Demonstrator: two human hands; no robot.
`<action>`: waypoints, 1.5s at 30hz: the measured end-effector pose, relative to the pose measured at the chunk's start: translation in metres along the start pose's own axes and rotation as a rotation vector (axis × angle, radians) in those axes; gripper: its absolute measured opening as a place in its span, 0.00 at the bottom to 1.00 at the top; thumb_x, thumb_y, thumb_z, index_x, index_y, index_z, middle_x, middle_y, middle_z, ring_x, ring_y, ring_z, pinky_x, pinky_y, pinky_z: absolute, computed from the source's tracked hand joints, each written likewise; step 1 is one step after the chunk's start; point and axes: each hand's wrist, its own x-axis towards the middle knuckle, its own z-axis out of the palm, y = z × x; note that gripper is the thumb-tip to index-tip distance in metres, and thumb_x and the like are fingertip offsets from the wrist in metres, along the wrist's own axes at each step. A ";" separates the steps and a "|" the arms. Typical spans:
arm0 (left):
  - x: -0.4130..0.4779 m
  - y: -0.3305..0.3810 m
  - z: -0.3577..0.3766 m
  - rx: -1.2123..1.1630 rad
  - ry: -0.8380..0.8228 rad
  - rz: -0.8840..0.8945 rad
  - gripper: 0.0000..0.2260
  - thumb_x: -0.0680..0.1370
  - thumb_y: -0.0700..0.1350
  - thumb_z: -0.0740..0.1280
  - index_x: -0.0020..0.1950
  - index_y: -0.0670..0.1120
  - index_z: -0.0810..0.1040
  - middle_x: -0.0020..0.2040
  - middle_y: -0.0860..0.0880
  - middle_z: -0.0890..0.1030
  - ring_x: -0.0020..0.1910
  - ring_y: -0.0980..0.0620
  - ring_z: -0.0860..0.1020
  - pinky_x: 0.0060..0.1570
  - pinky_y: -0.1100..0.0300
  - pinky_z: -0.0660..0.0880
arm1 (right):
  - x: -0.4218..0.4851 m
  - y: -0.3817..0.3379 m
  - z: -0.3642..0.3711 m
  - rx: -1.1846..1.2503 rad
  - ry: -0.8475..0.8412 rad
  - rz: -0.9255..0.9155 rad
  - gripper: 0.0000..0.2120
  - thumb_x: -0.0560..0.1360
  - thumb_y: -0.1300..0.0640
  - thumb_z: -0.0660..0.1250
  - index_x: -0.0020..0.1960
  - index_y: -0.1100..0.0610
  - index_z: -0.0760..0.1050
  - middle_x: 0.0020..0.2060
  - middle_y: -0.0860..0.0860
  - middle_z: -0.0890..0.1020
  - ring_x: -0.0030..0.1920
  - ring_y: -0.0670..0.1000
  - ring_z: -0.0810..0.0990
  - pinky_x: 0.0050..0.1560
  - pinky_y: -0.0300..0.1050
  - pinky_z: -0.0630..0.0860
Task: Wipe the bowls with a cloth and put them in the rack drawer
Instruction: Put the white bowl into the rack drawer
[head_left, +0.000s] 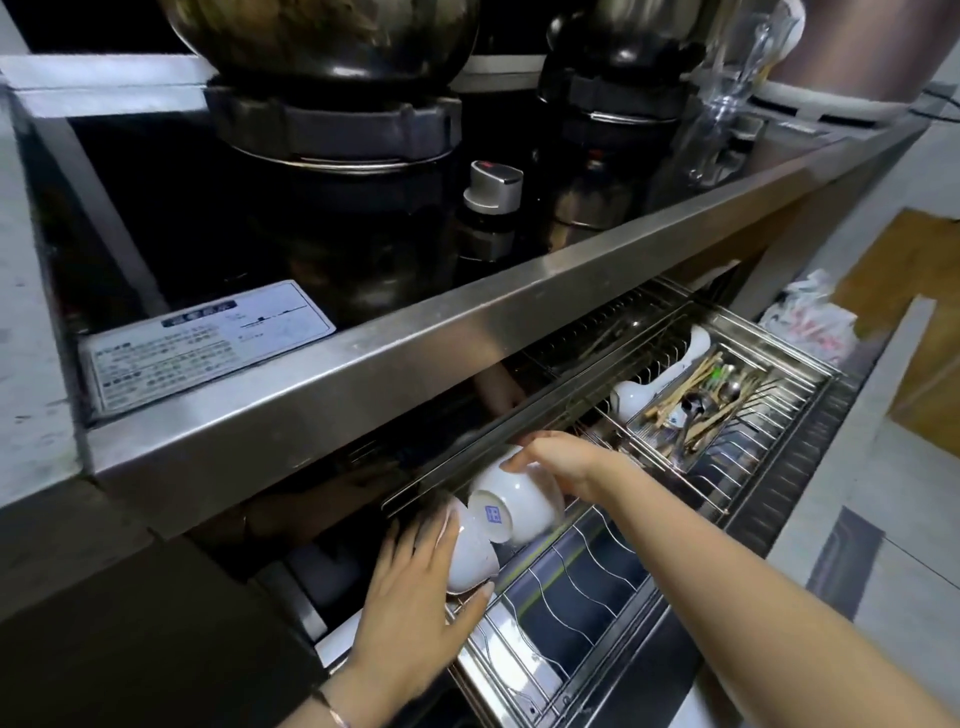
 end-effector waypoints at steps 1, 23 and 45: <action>-0.002 -0.001 0.000 0.001 -0.001 0.009 0.34 0.77 0.66 0.52 0.74 0.44 0.66 0.72 0.49 0.70 0.66 0.49 0.72 0.67 0.50 0.58 | 0.002 0.002 0.004 0.012 -0.014 0.013 0.16 0.71 0.65 0.70 0.58 0.63 0.73 0.52 0.59 0.80 0.52 0.60 0.79 0.59 0.56 0.74; -0.005 0.000 0.004 0.055 0.064 0.016 0.32 0.77 0.64 0.55 0.72 0.43 0.69 0.70 0.48 0.72 0.65 0.50 0.74 0.67 0.51 0.58 | 0.023 0.033 0.037 0.049 0.028 0.036 0.34 0.71 0.60 0.74 0.72 0.61 0.63 0.62 0.59 0.77 0.57 0.56 0.78 0.53 0.48 0.75; 0.007 0.003 -0.010 0.036 -0.058 -0.028 0.31 0.71 0.62 0.58 0.67 0.45 0.75 0.65 0.49 0.77 0.54 0.50 0.80 0.60 0.56 0.66 | 0.016 0.039 0.028 -0.039 -0.016 0.044 0.08 0.74 0.57 0.72 0.42 0.55 0.72 0.39 0.52 0.79 0.41 0.51 0.76 0.46 0.46 0.71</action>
